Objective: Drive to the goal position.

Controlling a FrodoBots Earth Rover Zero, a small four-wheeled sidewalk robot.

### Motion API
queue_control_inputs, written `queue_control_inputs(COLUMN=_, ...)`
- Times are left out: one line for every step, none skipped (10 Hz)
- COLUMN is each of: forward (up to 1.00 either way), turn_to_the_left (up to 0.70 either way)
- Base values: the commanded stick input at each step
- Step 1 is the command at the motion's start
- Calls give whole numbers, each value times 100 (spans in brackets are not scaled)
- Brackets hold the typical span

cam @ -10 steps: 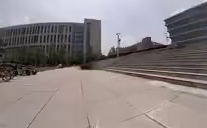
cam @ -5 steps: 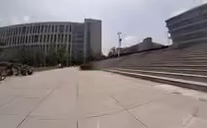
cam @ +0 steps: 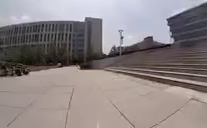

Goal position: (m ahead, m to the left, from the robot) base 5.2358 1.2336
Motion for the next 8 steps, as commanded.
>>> queue_control_inputs(forward=100, turn_to_the_left=0)
queue_control_inputs(forward=100, turn_to_the_left=14)
queue_control_inputs(forward=100, turn_to_the_left=0)
queue_control_inputs(forward=100, turn_to_the_left=1)
queue_control_inputs(forward=100, turn_to_the_left=22)
queue_control_inputs(forward=100, turn_to_the_left=12)
queue_control_inputs(forward=100, turn_to_the_left=0)
queue_control_inputs(forward=100, turn_to_the_left=16)
